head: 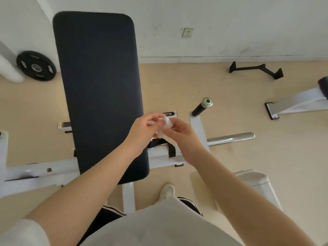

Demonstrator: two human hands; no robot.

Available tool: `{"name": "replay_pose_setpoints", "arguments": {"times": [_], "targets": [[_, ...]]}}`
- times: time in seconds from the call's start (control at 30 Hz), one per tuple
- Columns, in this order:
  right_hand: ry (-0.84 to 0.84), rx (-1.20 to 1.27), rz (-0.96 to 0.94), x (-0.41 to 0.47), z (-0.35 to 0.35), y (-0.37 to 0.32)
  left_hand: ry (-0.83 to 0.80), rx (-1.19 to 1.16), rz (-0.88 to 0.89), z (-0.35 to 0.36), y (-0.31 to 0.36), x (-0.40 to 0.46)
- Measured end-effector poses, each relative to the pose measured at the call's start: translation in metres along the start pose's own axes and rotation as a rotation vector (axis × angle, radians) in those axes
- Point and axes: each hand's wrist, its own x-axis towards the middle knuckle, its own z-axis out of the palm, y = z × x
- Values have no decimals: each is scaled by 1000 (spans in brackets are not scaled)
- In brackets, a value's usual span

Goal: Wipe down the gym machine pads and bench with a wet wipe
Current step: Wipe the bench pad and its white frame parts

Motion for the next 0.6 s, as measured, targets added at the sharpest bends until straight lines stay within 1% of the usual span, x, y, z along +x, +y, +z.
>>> {"name": "replay_pose_setpoints", "arguments": {"times": [0.13, 0.17, 0.27, 0.3, 0.37, 0.47, 0.53, 0.6], "targets": [[8, 2, 19, 6, -37, 5, 56, 42, -12, 41, -5, 8], [17, 64, 41, 10, -42, 10, 69, 61, -16, 46, -9, 12], [64, 390, 172, 21, -54, 26, 85, 133, -24, 59, -21, 28], [81, 457, 217, 25, -58, 30, 84, 153, -23, 64, -25, 34], [129, 512, 277, 34, -68, 38, 63, 174, -36, 75, -33, 48], [277, 469, 276, 56, -87, 50, 50, 209, -123, 95, -48, 77], [445, 443, 306, 73, -100, 61, 65, 212, -211, 107, -59, 99], [629, 476, 366, 92, -116, 71, 45, 168, -246, 116, -63, 123]]}}
